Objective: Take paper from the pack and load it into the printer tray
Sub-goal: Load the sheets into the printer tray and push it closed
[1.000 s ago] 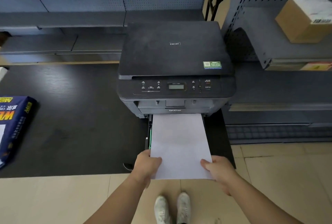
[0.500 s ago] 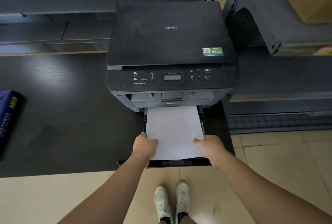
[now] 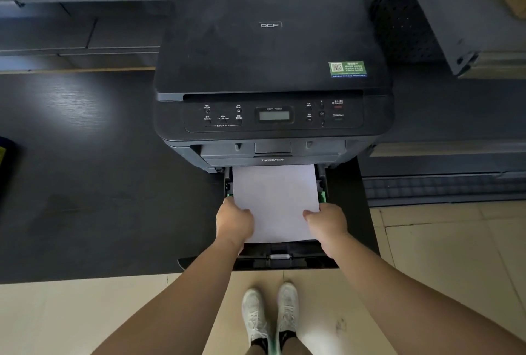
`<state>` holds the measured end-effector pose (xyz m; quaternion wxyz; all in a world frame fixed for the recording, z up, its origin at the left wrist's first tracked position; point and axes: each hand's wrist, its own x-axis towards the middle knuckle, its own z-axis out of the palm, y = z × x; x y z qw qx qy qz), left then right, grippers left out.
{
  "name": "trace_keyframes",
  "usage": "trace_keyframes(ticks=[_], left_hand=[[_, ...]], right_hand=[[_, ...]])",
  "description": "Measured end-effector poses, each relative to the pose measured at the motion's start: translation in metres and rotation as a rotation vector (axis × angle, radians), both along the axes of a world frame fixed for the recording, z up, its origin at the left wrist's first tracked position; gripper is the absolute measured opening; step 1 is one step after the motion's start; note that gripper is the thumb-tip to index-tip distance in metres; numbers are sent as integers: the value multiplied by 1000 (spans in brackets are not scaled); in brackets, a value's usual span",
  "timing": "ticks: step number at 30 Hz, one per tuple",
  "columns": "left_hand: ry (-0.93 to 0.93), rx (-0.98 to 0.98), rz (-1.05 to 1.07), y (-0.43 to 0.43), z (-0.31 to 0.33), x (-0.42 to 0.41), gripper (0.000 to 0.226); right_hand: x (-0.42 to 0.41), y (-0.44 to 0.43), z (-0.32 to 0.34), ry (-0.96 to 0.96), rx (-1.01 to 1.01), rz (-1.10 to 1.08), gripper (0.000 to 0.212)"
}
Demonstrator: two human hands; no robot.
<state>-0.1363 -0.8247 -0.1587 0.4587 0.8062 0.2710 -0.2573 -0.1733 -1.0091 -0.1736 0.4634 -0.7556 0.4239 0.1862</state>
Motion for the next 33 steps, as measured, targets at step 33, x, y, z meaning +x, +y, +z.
trace_keyframes(ticks=[33], left_hand=[[-125,410,-292,22,33,-20,35]], right_hand=[[-14,-23,29,-137,-399,322,14]])
